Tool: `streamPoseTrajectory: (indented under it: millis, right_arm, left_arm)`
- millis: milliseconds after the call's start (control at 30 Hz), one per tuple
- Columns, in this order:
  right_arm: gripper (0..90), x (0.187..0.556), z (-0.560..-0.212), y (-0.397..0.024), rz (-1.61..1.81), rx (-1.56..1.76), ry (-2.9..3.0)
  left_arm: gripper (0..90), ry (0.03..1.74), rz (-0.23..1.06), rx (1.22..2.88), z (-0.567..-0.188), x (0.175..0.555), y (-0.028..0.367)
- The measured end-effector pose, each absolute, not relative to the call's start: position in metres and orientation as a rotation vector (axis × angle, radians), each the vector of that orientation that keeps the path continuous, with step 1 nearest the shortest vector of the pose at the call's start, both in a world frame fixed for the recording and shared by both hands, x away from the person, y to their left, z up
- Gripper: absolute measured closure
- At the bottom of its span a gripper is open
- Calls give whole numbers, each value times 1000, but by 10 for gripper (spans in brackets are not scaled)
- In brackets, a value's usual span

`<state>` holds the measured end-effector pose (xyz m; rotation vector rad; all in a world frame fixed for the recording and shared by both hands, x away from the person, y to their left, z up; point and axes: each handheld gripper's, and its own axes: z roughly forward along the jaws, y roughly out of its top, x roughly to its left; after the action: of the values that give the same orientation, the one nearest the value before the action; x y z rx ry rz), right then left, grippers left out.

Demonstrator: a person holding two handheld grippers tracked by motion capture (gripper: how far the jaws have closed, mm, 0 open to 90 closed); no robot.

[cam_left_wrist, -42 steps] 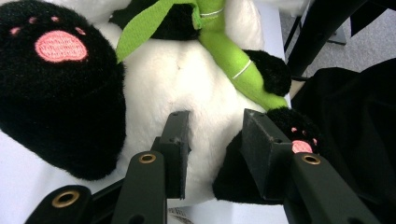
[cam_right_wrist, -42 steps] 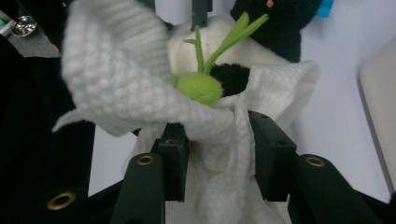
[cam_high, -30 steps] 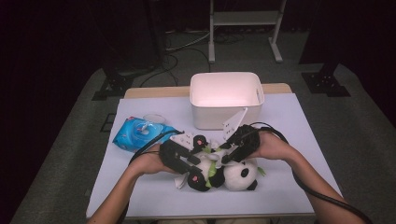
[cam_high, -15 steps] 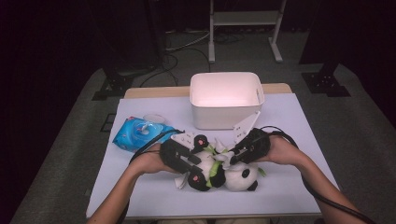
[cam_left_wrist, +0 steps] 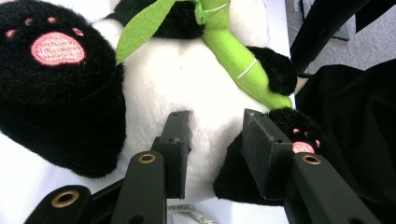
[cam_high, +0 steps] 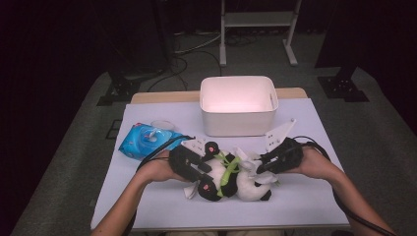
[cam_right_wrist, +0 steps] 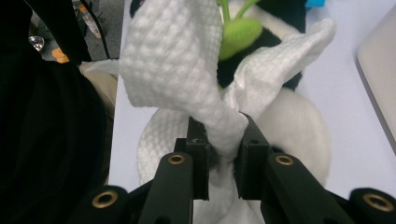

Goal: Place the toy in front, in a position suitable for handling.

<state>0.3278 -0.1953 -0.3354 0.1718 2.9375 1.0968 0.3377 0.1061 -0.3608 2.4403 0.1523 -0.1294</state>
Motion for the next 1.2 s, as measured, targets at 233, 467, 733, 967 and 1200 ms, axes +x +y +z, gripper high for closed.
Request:
streamPoseTrajectory:
  millis: [233, 467, 733, 967, 1200]
  right_arm:
    - [791, 326, -343, -216, 1066, 247, 2925]
    - [712, 328, -342, -224, 1052, 282, 2898]
    - [539, 327, -335, -210, 1070, 211, 2880]
    - [492, 332, -337, -186, 1022, 177, 2884]
    - [498, 336, -338, -167, 1024, 167, 2890]
  left_arm:
    - [618, 162, -138, 2443, -361, 339, 106]
    - [618, 160, -137, 2452, -360, 339, 105]
    - [617, 162, -132, 2458, -359, 339, 104]
    - [617, 162, -132, 2459, -359, 339, 104]
    - [617, 159, -133, 2464, -359, 339, 103]
